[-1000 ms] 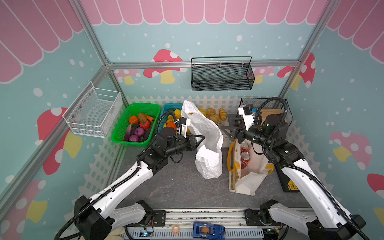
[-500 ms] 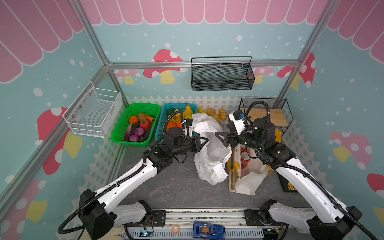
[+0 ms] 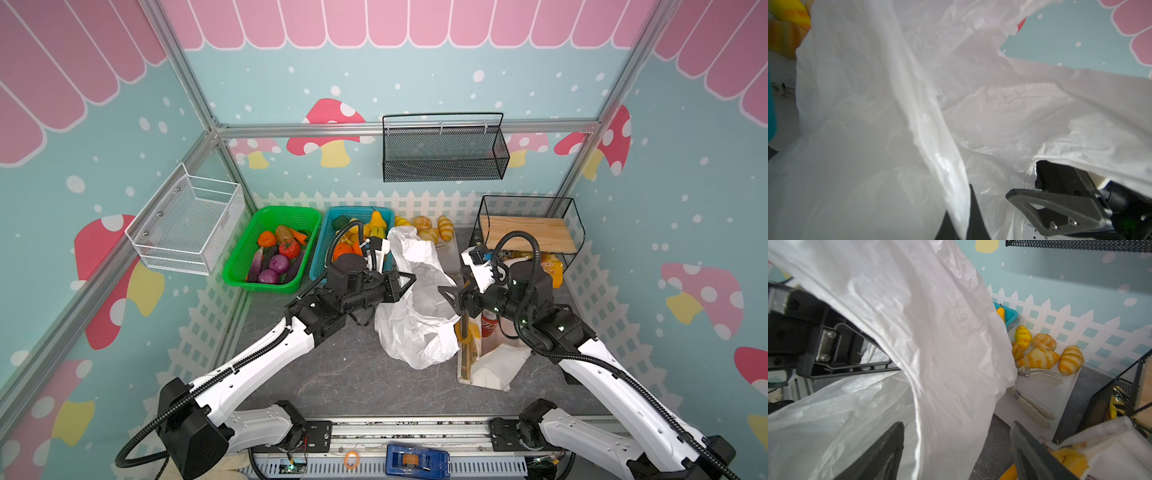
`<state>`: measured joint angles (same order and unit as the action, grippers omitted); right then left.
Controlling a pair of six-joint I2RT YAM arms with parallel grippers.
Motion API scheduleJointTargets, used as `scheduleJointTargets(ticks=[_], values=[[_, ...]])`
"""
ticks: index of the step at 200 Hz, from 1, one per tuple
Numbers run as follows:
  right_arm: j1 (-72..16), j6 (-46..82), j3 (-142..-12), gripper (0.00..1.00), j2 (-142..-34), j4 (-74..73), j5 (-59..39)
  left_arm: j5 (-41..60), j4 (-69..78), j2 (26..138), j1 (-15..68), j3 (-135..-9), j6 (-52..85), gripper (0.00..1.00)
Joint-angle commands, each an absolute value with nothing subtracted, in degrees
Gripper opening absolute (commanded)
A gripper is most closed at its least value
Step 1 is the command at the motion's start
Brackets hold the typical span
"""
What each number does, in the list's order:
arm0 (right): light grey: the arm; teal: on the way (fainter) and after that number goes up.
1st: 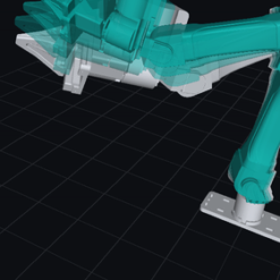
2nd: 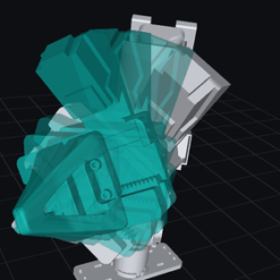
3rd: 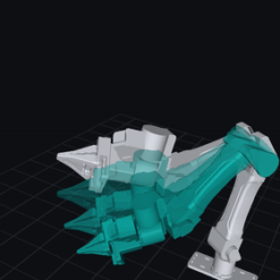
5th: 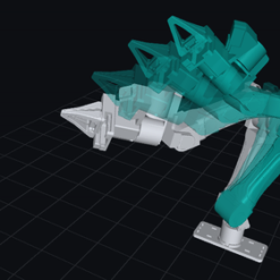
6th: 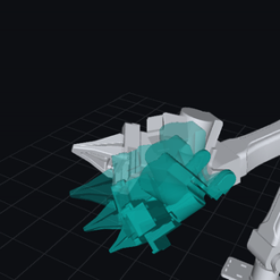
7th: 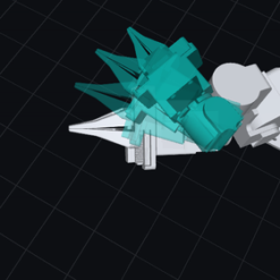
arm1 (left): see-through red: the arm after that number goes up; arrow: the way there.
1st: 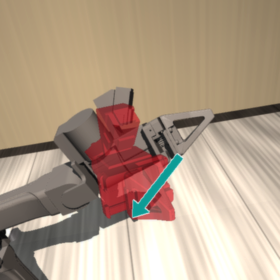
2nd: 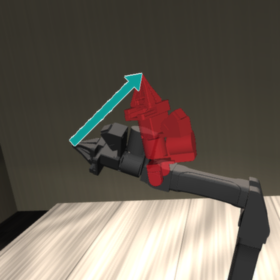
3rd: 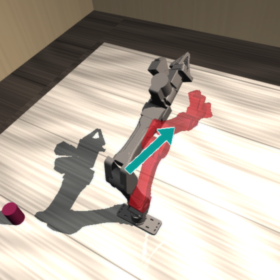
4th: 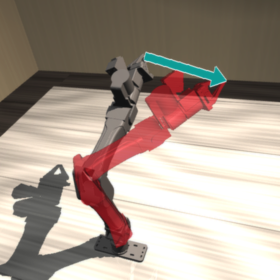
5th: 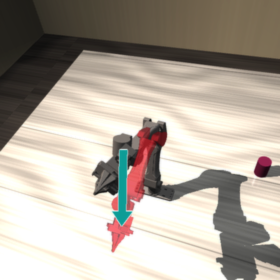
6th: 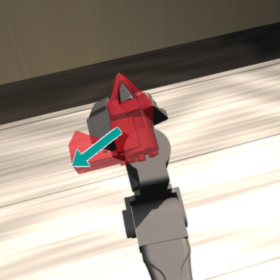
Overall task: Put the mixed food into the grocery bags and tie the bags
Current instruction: 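Hold the bag open with both grippers, lifting it upright beside the tote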
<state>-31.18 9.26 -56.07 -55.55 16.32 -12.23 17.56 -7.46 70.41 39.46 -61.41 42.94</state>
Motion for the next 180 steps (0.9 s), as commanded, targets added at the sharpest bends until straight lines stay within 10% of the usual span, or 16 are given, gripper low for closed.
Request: scheduleJointTargets(ticks=[1,44,132,180], values=[[-31.43,11.12,-53.25,0.57,-57.91,12.64,-9.54,17.53,-4.72,70.33,39.21,-60.88,45.19,0.00],[-29.71,10.75,-61.65,0.01,-58.72,18.69,-5.29,30.10,-10.00,69.17,33.42,-59.96,44.30,0.00],[-22.85,10.82,-75.15,0.00,-66.69,30.25,-20.00,29.00,-34.38,63.45,26.98,-55.30,31.25,0.01],[-22.92,12.57,-74.59,0.00,-69.20,27.64,-29.58,10.74,-34.28,59.86,33.21,-57.43,22.08,0.42]])
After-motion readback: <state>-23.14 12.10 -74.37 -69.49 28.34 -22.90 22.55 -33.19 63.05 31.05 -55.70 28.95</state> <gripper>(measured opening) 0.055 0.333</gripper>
